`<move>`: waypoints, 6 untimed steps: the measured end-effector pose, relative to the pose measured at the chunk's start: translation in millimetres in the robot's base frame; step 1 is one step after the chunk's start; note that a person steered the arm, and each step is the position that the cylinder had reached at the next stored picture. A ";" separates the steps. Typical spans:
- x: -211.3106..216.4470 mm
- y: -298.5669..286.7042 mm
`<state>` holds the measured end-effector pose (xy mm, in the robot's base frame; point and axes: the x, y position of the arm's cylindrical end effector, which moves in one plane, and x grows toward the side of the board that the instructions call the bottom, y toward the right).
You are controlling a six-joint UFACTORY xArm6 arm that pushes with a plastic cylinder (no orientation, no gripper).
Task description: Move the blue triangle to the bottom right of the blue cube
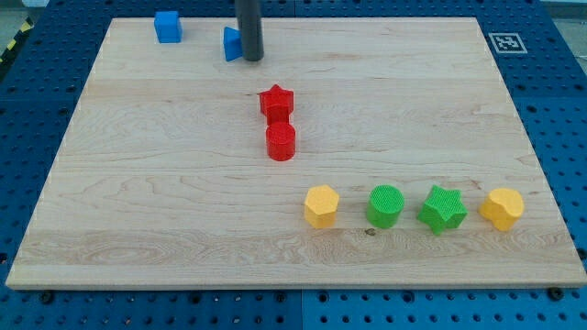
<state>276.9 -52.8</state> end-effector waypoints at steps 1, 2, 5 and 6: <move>-11.4 6.8; -13.4 -6.3; -15.0 -98.1; -13.7 -53.2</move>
